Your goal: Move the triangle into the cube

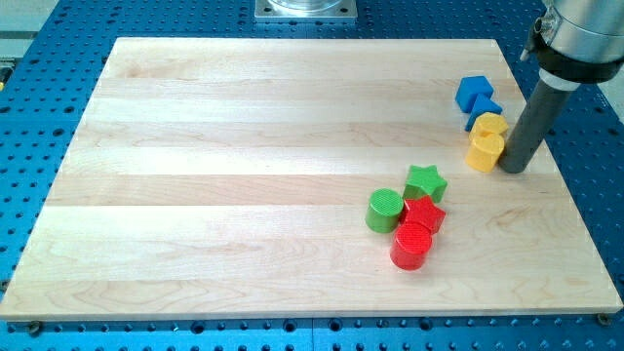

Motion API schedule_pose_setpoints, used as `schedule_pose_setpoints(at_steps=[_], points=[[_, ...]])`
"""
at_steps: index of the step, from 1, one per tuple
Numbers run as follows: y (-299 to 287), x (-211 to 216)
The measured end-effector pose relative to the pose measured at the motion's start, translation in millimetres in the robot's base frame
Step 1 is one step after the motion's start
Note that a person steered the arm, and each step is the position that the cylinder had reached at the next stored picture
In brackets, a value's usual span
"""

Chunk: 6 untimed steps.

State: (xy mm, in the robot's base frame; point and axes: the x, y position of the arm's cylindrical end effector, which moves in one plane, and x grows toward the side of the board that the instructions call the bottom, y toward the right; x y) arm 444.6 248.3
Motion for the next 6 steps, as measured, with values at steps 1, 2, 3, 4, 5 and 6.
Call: schedule_pose_setpoints(at_steps=[1,2,3,4,5,6], points=[[23.1,-5.1],[41.8,-45.4],[17.3,-53.8],[12.0,-54.3],[6.5,-68.7],[6.1,-83.7]])
